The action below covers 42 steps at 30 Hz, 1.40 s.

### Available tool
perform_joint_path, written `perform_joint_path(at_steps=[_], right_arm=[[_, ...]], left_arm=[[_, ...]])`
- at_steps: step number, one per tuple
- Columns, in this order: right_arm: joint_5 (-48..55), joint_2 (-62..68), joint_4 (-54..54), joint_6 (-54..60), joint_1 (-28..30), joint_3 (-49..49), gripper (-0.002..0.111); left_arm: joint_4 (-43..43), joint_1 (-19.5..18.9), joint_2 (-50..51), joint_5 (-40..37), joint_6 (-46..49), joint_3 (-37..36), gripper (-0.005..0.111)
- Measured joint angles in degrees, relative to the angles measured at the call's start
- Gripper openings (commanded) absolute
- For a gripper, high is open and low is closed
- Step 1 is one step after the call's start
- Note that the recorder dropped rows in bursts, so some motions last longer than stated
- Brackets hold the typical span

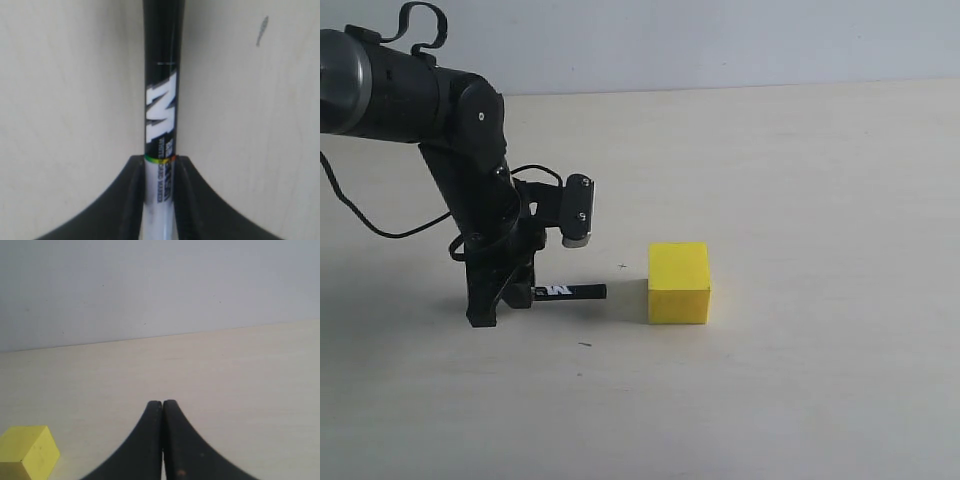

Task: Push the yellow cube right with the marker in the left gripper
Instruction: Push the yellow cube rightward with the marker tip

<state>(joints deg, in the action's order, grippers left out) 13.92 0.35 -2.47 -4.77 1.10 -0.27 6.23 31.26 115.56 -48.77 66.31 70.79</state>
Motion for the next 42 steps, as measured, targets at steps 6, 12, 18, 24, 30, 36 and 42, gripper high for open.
perform_joint_path(at_steps=[6, 12, 18, 24, 30, 36, 42], right_arm=[[0.00, 0.00, 0.00, 0.00, 0.00, 0.00, 0.000], [0.00, 0.00, 0.00, 0.00, 0.00, 0.00, 0.000], [0.00, 0.00, 0.00, 0.00, 0.00, 0.00, 0.000], [0.00, 0.00, 0.00, 0.00, 0.00, 0.00, 0.000], [0.00, 0.00, 0.00, 0.00, 0.00, 0.00, 0.000], [0.00, 0.00, 0.00, 0.00, 0.00, 0.00, 0.000], [0.00, 0.00, 0.00, 0.00, 0.00, 0.00, 0.000]], left_arm=[[2.69, 0.00, 0.00, 1.37, -0.37, 0.00, 0.000], [5.87, 0.00, 0.00, 3.17, -0.37, 0.00, 0.000], [5.96, 0.00, 0.00, 6.06, 0.90, 0.00, 0.000], [1.41, 1.97, 0.00, 5.31, 0.46, 0.00, 0.000], [0.20, 3.85, 0.00, 5.42, -0.52, 0.00, 0.000], [-0.20, 4.10, 0.07, 2.65, -2.54, 2.57, 0.000], [-1.62, 7.83, 0.07, 1.04, -4.25, 6.31, 0.000]])
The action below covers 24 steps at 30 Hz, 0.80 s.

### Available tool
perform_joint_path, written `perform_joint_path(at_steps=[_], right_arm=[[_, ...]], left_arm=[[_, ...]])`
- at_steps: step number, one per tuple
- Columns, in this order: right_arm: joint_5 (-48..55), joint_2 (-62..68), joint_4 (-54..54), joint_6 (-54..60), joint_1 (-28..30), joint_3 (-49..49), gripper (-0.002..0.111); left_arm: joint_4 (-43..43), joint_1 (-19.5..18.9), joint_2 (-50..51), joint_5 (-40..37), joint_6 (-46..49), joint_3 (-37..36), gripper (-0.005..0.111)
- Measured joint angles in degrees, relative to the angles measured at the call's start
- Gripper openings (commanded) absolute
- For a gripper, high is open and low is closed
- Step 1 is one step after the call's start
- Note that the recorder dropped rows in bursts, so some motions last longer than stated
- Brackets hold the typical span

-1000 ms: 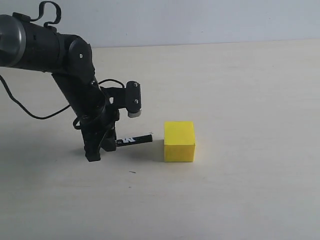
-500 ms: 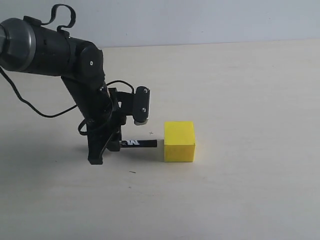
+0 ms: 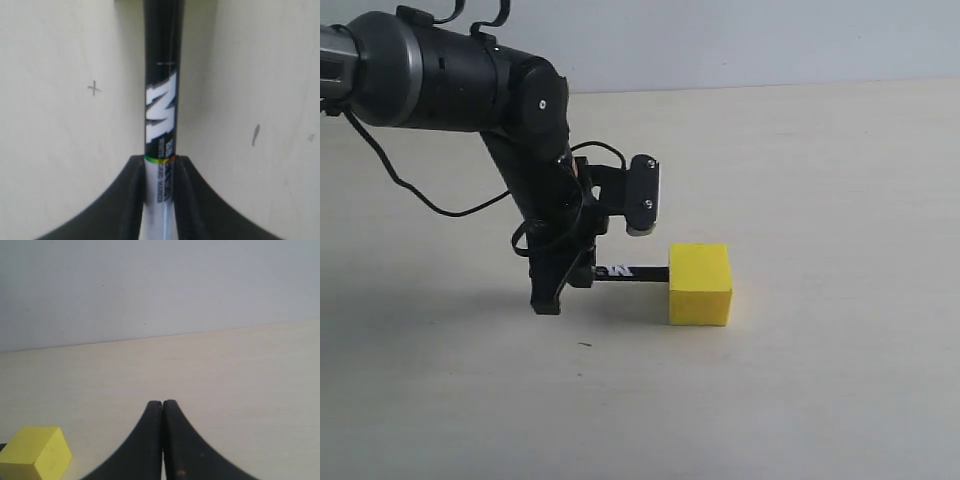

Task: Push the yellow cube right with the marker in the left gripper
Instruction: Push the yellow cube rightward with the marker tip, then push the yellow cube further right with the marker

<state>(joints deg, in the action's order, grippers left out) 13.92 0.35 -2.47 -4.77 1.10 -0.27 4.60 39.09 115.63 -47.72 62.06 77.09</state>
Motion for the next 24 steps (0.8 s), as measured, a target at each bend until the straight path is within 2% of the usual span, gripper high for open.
perform_joint_path(at_steps=[2, 6, 9, 24], right_arm=[[0.00, 0.00, 0.00, 0.00, 0.00, 0.00, 0.000], [0.00, 0.00, 0.00, 0.00, 0.00, 0.00, 0.000], [0.00, 0.00, 0.00, 0.00, 0.00, 0.00, 0.000], [0.00, 0.00, 0.00, 0.00, 0.00, 0.00, 0.000]], left_arm=[[-0.48, 0.70, 0.00, -0.31, -1.02, 0.98, 0.000], [-1.39, -1.57, 0.00, -3.88, -2.09, 1.37, 0.000], [-3.62, -1.76, 0.00, -7.32, -5.71, 1.37, 0.000], [-4.60, 4.42, 2.57, -4.17, -8.08, 3.14, 0.000]])
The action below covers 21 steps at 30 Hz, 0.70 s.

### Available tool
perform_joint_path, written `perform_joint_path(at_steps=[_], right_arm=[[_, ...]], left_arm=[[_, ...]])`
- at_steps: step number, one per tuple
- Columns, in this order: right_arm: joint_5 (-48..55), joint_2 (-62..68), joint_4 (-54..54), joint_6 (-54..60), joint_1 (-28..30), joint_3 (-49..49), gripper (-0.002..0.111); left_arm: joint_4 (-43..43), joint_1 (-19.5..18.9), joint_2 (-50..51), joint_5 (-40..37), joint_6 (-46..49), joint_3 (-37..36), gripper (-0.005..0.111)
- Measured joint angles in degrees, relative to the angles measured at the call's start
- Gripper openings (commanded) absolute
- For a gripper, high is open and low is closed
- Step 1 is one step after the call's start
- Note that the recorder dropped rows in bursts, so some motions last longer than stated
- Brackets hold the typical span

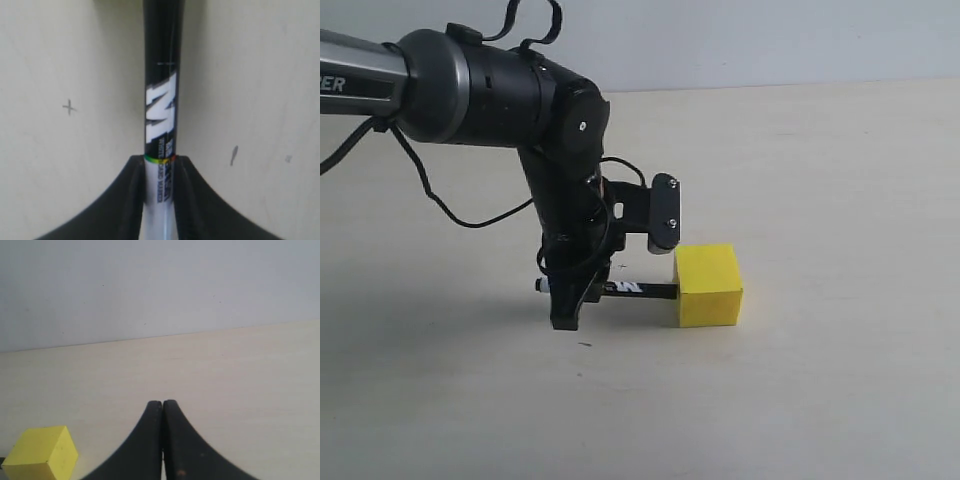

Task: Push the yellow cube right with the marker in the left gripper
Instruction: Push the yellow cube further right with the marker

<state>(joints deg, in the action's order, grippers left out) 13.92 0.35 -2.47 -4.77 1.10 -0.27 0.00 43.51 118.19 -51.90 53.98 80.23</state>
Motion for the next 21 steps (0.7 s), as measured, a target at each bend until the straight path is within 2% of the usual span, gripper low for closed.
perform_joint_path(at_steps=[6, 12, 21], right_arm=[[0.00, 0.00, 0.00, 0.00, 0.00, 0.00, 0.000], [0.00, 0.00, 0.00, 0.00, 0.00, 0.00, 0.000], [0.00, 0.00, 0.00, 0.00, 0.00, 0.00, 0.000]], left_arm=[[-0.34, 0.22, 0.00, -3.90, -0.23, 1.60, 0.000], [-1.84, -2.18, 0.00, -9.03, -3.94, 1.60, 0.000], [-2.44, -1.32, 0.00, -7.47, -5.78, 1.60, 0.000]])
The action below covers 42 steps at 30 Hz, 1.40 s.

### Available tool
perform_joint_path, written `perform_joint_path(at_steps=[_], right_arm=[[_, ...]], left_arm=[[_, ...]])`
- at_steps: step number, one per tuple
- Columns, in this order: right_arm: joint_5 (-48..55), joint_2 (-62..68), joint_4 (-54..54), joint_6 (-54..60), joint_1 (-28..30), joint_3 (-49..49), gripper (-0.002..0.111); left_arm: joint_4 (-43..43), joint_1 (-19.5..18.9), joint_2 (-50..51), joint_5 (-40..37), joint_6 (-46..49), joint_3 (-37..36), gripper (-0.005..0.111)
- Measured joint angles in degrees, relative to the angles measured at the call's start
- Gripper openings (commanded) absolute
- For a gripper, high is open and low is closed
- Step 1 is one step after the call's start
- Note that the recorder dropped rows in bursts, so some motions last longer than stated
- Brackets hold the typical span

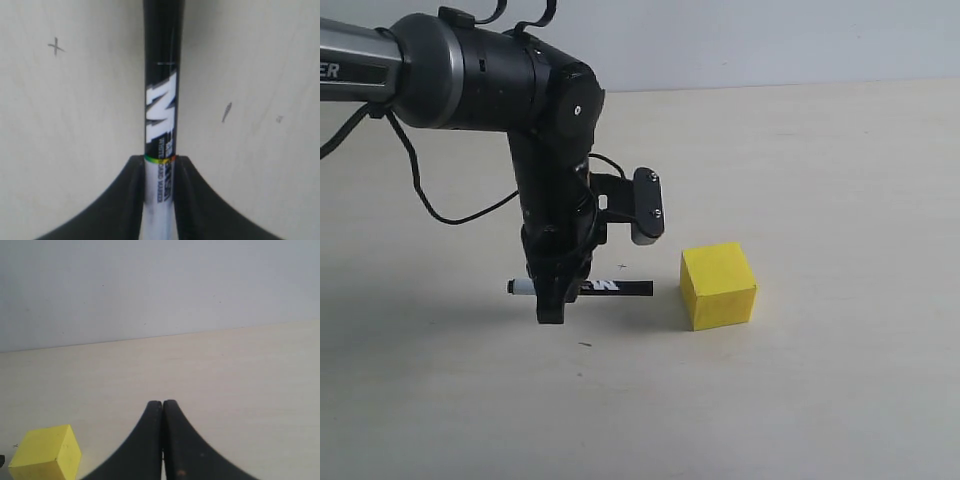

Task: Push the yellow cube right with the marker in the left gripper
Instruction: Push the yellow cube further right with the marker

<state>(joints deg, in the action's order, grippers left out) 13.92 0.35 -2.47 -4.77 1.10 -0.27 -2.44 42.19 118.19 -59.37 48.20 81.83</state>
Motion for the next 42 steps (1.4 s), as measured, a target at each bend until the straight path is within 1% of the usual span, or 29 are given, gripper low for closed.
perform_joint_path(at_steps=[4, 8, 12, 21, 24, 27, 29, 31, 35, 38, 42], right_arm=[[0.00, 0.00, 0.00, 0.00, 0.00, 0.00, 0.000], [0.00, 0.00, 0.00, 0.00, 0.00, 0.00, 0.000], [0.00, 0.00, 0.00, 0.00, 0.00, 0.00, 0.000], [0.00, 0.00, 0.00, 0.00, 0.00, 0.00, 0.000], [0.00, 0.00, 0.00, 0.00, 0.00, 0.00, 0.000], [0.00, 0.00, 0.00, 0.00, 0.00, 0.00, 0.000], [0.00, 0.00, 0.00, 0.00, 0.00, 0.00, 0.000], [0.00, 0.00, 0.00, 0.00, 0.00, 0.00, 0.000], [0.00, 0.00, 0.00, 0.00, 0.00, 0.00, 0.000], [0.00, 0.00, 0.00, 0.00, 0.00, 0.00, 0.000], [0.00, 0.00, 0.00, 0.00, 0.00, 0.00, 0.000]], left_arm=[[-0.52, 0.07, 0.00, 0.39, 0.00, -0.38, 0.000], [-1.10, -0.67, 0.00, 1.45, 0.00, -2.76, 0.000], [-1.40, -0.93, 0.00, 4.62, 0.11, -4.73, 0.000], [-0.05, -0.70, 0.00, 11.74, -0.72, -4.93, 0.000], [1.90, 0.61, 0.14, 13.64, -0.42, -4.00, 0.000], [3.00, 3.23, 0.79, 14.61, 0.60, -1.09, 0.000], [3.64, 3.92, 0.94, 14.25, 0.85, 0.64, 0.000], [3.38, 3.30, 0.94, 11.57, 0.85, 1.93, 0.000], [1.29, -0.27, 0.94, 4.70, 0.85, 2.08, 0.000], [1.05, -0.97, 0.94, 4.00, 0.63, 2.08, 0.000], [1.05, 0.05, 0.94, 5.31, 0.63, 2.08, 0.000]])
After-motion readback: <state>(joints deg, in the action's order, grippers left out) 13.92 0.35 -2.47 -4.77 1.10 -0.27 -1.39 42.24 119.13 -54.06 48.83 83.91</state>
